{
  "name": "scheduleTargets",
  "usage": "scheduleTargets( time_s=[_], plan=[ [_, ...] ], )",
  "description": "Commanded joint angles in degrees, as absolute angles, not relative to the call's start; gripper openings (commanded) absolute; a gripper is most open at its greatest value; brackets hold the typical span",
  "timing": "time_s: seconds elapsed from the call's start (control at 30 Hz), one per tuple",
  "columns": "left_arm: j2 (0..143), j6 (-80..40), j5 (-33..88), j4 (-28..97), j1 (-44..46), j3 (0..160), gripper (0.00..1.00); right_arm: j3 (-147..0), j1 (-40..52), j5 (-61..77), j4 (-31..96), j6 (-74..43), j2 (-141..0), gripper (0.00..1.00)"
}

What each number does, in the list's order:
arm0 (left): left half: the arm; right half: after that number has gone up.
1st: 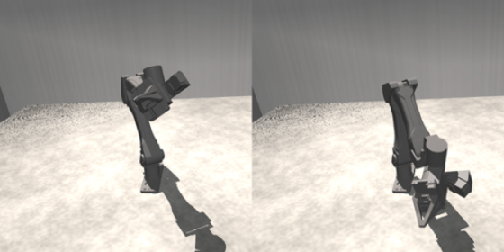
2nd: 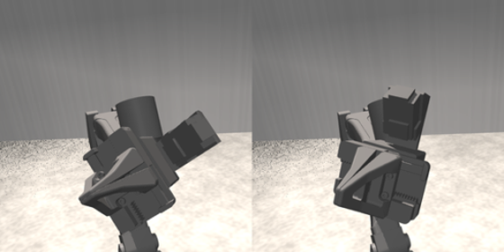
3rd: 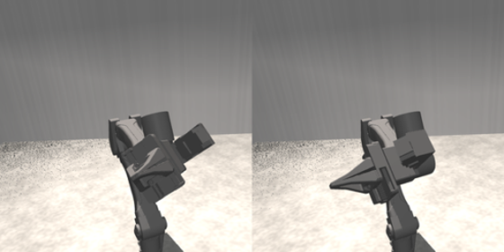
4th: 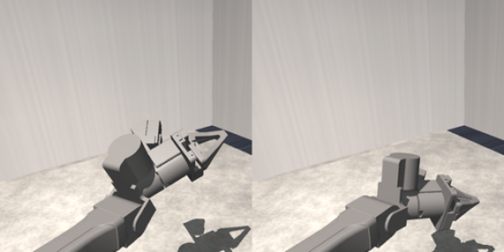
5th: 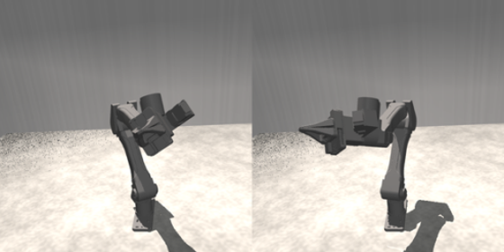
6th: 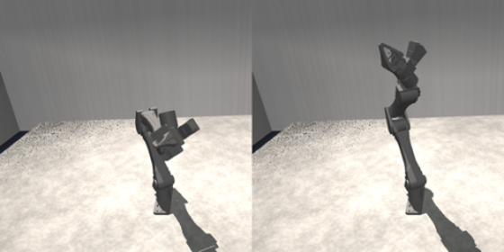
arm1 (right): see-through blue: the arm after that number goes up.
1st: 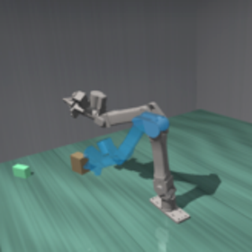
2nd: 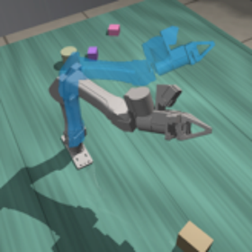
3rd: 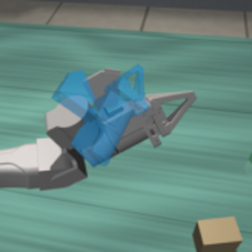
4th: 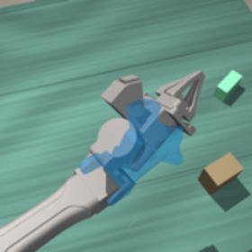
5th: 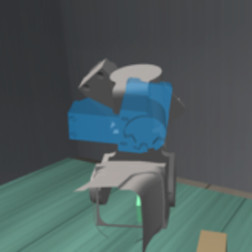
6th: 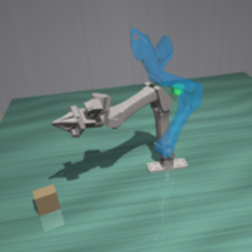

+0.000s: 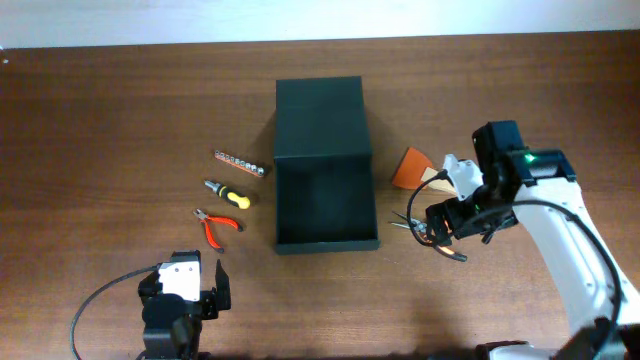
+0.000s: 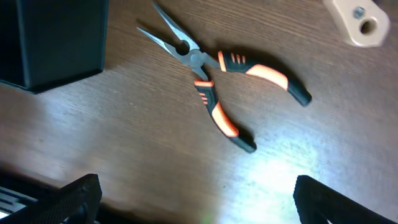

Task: Pack container
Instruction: 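Move right gripper down onto the orange-black needle-nose pliers and grasp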

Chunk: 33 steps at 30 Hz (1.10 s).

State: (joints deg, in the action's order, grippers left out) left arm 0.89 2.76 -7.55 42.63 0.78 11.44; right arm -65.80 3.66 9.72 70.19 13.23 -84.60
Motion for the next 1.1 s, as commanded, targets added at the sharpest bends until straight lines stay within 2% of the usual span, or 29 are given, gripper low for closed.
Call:
scheduleTargets(
  time_s=[0.0, 0.2, 0.5, 0.63, 0.83, 1.07],
  plan=[
    [0.34, 2.2, -7.81, 42.5, 0.58, 11.07, 0.99, -66.81, 3.36, 8.91, 69.95, 19.03, -87.18, 0.99],
    [0.34, 2.17, -7.81, 42.5, 0.58, 11.07, 0.99, -66.37, 3.36, 7.2, 69.43, 18.98, -92.38, 0.99],
    [0.34, 2.17, -7.81, 42.52, 0.58, 11.07, 0.99, -60.88, 3.42, 3.99, 62.78, 11.27, -95.04, 0.99],
    [0.34, 2.17, -7.81, 42.52, 0.58, 11.07, 0.99, -59.79, 4.64, 1.43, 61.19, 6.52, -95.04, 1.0],
    [0.34, 2.2, -7.81, 42.52, 0.58, 11.07, 0.99, -57.65, 7.6, 0.84, 59.16, 1.48, -95.83, 0.96],
    [0.34, 2.2, -7.81, 42.52, 0.58, 11.07, 0.99, -55.79, 9.74, -0.71, 56.88, -0.62, -97.03, 0.96]
  ],
)
